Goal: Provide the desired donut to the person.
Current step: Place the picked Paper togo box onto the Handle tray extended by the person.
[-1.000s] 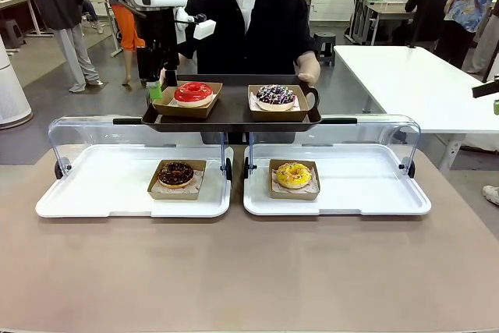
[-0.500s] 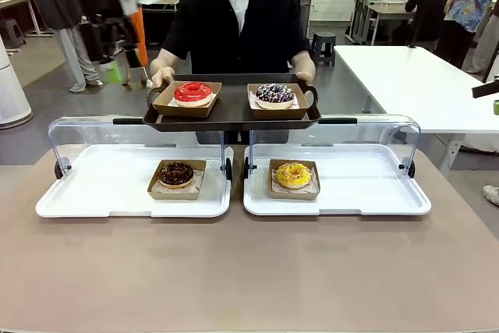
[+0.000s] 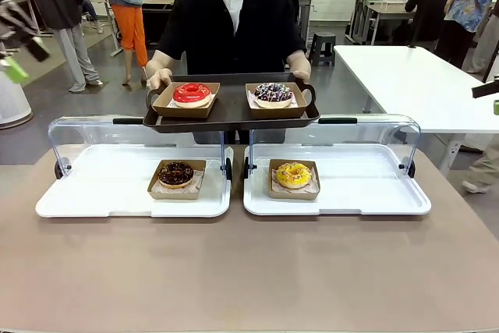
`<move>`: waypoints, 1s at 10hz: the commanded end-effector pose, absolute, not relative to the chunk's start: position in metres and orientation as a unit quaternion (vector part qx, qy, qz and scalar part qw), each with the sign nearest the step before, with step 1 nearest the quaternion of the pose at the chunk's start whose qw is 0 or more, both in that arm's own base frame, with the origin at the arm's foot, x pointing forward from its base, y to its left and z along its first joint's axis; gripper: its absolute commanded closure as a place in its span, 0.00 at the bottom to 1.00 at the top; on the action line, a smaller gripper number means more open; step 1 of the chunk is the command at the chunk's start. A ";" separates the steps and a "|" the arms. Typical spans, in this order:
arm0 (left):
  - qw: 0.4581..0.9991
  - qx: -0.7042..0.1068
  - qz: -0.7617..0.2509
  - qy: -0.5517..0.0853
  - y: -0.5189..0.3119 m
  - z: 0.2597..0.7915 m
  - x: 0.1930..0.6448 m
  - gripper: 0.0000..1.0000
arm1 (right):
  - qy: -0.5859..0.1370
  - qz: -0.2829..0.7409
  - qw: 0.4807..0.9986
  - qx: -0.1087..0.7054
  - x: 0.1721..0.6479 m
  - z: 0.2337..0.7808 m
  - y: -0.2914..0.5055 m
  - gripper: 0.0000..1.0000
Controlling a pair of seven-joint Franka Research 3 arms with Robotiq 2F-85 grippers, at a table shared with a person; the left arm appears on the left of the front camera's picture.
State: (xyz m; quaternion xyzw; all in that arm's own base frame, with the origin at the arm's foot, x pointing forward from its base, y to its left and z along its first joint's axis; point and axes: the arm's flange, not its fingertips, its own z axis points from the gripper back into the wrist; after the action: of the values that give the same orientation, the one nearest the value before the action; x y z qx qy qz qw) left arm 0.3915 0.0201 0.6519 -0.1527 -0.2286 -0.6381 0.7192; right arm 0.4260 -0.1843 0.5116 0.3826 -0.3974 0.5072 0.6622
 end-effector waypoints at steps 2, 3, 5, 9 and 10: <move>0.687 -0.246 -0.608 -0.312 0.086 0.628 0.381 0.00 | -0.398 0.503 0.663 0.387 0.425 0.513 -0.182 0.00; 0.666 -0.284 -0.602 -0.336 0.111 0.616 0.382 0.00 | -0.398 0.503 0.663 0.387 0.425 0.513 -0.182 0.00; 0.634 -0.334 -0.585 -0.380 0.148 0.585 0.386 0.00 | -0.398 0.503 0.663 0.387 0.425 0.513 -0.182 0.00; 0.596 -0.386 -0.578 -0.403 0.169 0.510 0.392 0.00 | -0.398 0.503 0.663 0.387 0.425 0.513 -0.182 0.00; 0.596 -0.394 -0.571 -0.406 0.168 0.491 0.390 0.00 | -0.398 0.503 0.663 0.387 0.425 0.513 -0.182 0.00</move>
State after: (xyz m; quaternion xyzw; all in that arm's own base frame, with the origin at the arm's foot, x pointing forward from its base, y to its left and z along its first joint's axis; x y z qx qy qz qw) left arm 0.3905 0.1722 0.4989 -0.3901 -0.3925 -0.5723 0.6052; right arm 0.4257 -0.1848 0.5117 0.3822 -0.3975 0.5069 0.6625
